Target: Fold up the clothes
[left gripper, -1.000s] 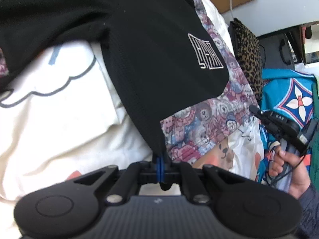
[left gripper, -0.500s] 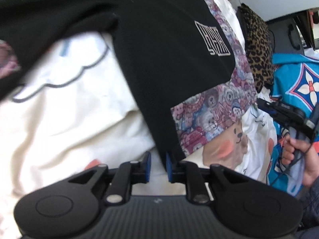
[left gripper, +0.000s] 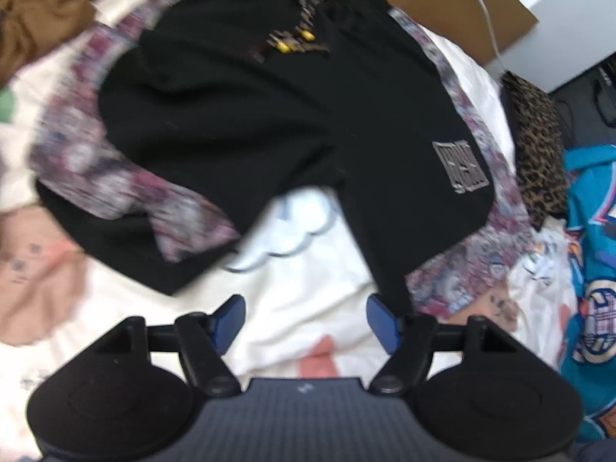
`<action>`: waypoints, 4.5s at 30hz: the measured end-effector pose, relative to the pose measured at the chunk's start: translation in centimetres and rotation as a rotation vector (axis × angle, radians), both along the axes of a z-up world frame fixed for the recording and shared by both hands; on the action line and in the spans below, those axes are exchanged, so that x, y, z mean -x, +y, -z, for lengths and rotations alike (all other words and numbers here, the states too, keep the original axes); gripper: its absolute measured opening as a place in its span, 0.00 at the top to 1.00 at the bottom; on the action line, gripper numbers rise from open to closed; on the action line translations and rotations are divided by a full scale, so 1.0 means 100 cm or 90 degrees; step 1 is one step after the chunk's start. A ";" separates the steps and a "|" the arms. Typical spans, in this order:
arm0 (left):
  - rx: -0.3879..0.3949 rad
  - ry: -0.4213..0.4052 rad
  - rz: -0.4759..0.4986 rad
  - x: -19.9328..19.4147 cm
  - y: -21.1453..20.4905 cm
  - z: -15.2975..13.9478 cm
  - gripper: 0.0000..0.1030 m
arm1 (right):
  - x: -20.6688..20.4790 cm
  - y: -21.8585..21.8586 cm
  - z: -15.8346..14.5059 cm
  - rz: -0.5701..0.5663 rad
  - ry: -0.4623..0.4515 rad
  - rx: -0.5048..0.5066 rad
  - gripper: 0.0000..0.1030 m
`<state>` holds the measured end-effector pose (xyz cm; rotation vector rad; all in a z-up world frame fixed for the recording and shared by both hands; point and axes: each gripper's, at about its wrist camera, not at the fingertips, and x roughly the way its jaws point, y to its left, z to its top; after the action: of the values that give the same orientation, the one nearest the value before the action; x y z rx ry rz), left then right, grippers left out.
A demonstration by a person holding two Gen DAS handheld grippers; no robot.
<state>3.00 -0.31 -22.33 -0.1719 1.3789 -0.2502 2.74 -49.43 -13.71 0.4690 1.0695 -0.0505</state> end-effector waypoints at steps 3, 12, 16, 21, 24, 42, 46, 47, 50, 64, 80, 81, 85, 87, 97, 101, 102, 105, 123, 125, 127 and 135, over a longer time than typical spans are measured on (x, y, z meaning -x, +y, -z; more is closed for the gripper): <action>-0.022 -0.004 -0.017 -0.001 0.013 -0.020 0.26 | -0.005 0.003 -0.026 -0.020 0.009 0.006 0.01; -0.044 -0.033 -0.075 0.004 0.064 -0.090 0.13 | -0.025 0.009 -0.115 -0.068 0.005 0.025 0.01; -0.035 -0.044 -0.089 0.005 0.087 -0.117 0.12 | -0.029 0.017 -0.154 -0.089 -0.007 0.048 0.01; -0.018 -0.071 -0.118 0.003 0.120 -0.146 0.12 | -0.023 0.030 -0.195 -0.098 -0.041 0.041 0.01; -0.017 -0.088 -0.129 0.002 0.138 -0.161 0.12 | -0.011 0.041 -0.210 -0.089 -0.061 0.034 0.01; -0.044 -0.168 -0.084 0.026 0.209 -0.223 0.12 | 0.043 0.165 -0.230 -0.056 -0.116 0.068 0.01; -0.035 -0.178 -0.082 0.033 0.222 -0.231 0.12 | 0.051 0.188 -0.233 -0.052 -0.127 0.084 0.01; -0.034 -0.182 -0.084 0.035 0.225 -0.233 0.12 | 0.053 0.192 -0.232 -0.049 -0.129 0.083 0.01; -0.025 -0.190 -0.088 0.039 0.230 -0.236 0.12 | 0.059 0.205 -0.229 -0.047 -0.131 0.081 0.01; -0.081 -0.238 -0.026 0.042 0.204 -0.239 0.11 | 0.089 0.250 -0.157 -0.074 -0.118 -0.025 0.02; -0.061 -0.219 -0.039 0.027 0.206 -0.158 0.16 | 0.087 0.276 -0.054 -0.068 -0.044 -0.120 0.19; -0.056 -0.219 -0.044 0.026 0.206 -0.151 0.16 | 0.085 0.279 -0.046 -0.071 -0.034 -0.124 0.22; -0.031 -0.212 -0.060 0.021 0.202 -0.117 0.24 | 0.074 0.290 -0.014 -0.084 -0.008 -0.149 0.30; -0.018 -0.204 -0.068 0.019 0.199 -0.099 0.26 | 0.069 0.296 0.004 -0.093 0.004 -0.157 0.32; 0.084 -0.159 0.002 0.014 0.148 -0.009 0.27 | 0.059 0.304 0.067 -0.102 0.040 -0.192 0.33; 0.115 -0.148 0.035 0.013 0.114 0.022 0.27 | 0.063 0.298 0.078 -0.086 0.051 -0.184 0.33; 0.119 -0.145 0.041 0.012 0.107 0.030 0.27 | 0.064 0.297 0.079 -0.086 0.053 -0.178 0.33; 0.128 -0.129 0.051 0.007 0.092 0.053 0.28 | 0.066 0.293 0.079 -0.085 0.059 -0.159 0.33; 0.304 -0.085 -0.043 0.002 0.116 0.077 0.96 | 0.068 0.285 0.072 -0.051 0.070 -0.116 0.33; 0.326 -0.093 -0.049 0.005 0.120 0.070 0.96 | 0.067 0.283 0.079 -0.041 0.068 -0.139 0.33; 0.349 -0.101 -0.055 0.008 0.123 0.064 0.96 | 0.065 0.282 0.085 -0.035 0.064 -0.157 0.33; 0.252 -0.142 -0.030 -0.001 0.110 0.073 0.82 | 0.061 0.277 0.127 -0.012 0.087 -0.194 0.33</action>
<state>3.08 10.67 -29.60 -0.4903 1.0923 -0.4870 -3.32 -21.75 -26.40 0.7388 1.2227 0.1003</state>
